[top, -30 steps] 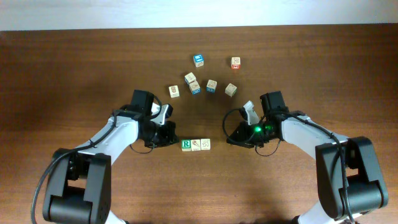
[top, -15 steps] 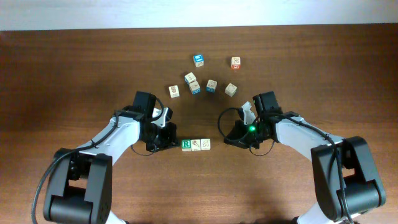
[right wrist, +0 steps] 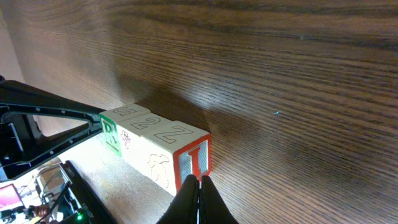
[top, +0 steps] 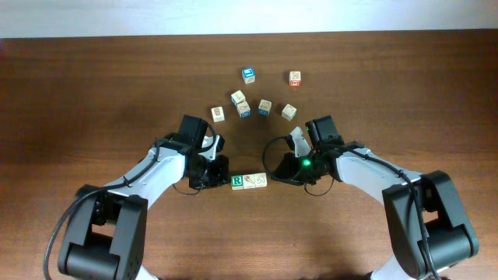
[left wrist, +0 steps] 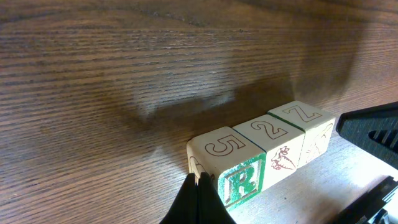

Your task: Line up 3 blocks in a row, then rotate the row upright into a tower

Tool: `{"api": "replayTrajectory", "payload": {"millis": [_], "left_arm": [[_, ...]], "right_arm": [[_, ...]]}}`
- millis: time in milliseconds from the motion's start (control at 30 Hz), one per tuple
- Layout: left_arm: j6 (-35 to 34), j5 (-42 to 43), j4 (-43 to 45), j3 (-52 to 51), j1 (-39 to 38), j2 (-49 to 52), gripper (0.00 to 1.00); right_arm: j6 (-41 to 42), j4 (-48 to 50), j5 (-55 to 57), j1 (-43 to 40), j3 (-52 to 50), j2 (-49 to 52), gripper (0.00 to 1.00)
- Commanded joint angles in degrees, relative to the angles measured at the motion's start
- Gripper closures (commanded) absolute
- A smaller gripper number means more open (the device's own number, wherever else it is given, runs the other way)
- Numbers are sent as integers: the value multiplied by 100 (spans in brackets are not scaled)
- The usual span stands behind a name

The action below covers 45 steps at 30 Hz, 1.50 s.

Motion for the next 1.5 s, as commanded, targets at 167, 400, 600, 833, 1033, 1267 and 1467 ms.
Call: {"api": "replayTrajectory", "payload": {"millis": [167,400,600,833,1033,1267,1467], "left_arm": [[-79,-37,55,-48,7,57,100],[-76,-37,66,-48,7,57,100],[-76,-37,103,-48,7,57,100],[-79,-35,101,-48,7,57,100],[-79,-37,103,-48,7,57,100],[-79,-35,103,-48,7,57,100],[-79,-31,105,-48,-9,57,100]], "right_arm": [[317,-149,319,273,249,269,96],[437,-240,391,369,352,321,96],[439,-212,173,457,352,321,96],[647,-243,109,476,352,321,96],[514,-199,-17,476,352,286,96],[372,-63,-70,669,354,85,96],[393,24,-170,671,354,-105,96]]}}
